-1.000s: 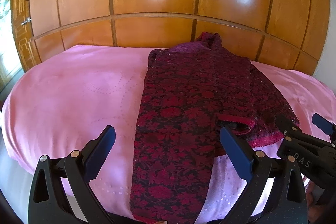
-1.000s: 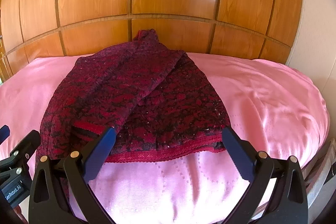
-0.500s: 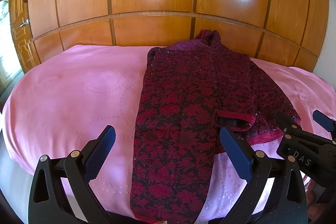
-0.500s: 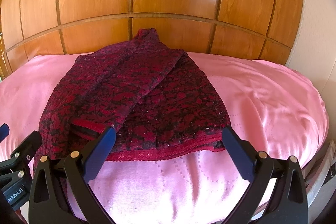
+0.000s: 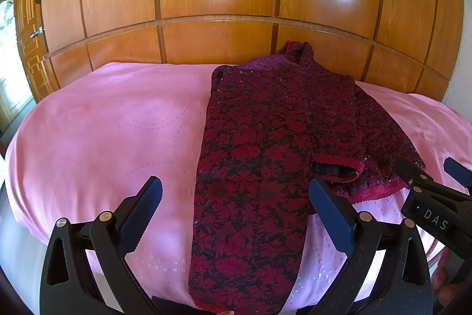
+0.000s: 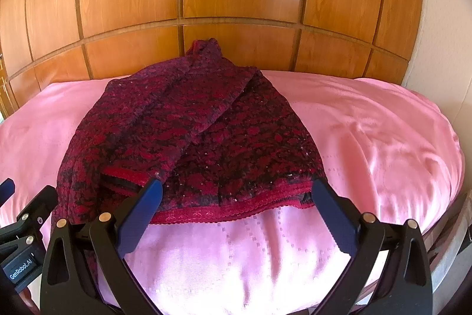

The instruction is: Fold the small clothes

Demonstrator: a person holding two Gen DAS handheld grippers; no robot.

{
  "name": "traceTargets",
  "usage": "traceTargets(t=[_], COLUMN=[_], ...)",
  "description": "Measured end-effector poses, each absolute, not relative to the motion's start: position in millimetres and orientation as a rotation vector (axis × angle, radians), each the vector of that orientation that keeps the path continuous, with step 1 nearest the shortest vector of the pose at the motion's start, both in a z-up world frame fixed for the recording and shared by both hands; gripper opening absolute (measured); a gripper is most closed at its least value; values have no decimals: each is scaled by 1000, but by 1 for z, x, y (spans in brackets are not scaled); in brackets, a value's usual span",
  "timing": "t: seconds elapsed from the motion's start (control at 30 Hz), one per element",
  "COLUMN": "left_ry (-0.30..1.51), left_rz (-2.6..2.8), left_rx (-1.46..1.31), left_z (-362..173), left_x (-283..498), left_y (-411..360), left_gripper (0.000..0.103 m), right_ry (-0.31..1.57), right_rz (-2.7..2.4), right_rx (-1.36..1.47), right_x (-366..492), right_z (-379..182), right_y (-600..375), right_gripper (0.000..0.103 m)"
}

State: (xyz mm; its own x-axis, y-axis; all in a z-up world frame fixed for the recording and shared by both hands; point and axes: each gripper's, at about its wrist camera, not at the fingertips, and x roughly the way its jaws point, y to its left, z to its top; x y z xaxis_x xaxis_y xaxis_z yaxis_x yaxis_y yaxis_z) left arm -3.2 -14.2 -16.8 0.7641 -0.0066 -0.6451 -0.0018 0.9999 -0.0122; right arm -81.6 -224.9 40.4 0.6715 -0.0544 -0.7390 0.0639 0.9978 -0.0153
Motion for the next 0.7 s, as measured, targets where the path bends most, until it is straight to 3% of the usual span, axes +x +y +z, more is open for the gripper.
traceTargets(t=[0.7], left_ry=[701], left_rz=[-11], left_rx=[6], left_z=[-16], left_x=[-3], left_y=[-20], left_gripper=[98], right_ry=[816], right_rz=[-65], right_rx=[26], right_x=[-83], right_z=[43], right_y=[-229], right_gripper=[101])
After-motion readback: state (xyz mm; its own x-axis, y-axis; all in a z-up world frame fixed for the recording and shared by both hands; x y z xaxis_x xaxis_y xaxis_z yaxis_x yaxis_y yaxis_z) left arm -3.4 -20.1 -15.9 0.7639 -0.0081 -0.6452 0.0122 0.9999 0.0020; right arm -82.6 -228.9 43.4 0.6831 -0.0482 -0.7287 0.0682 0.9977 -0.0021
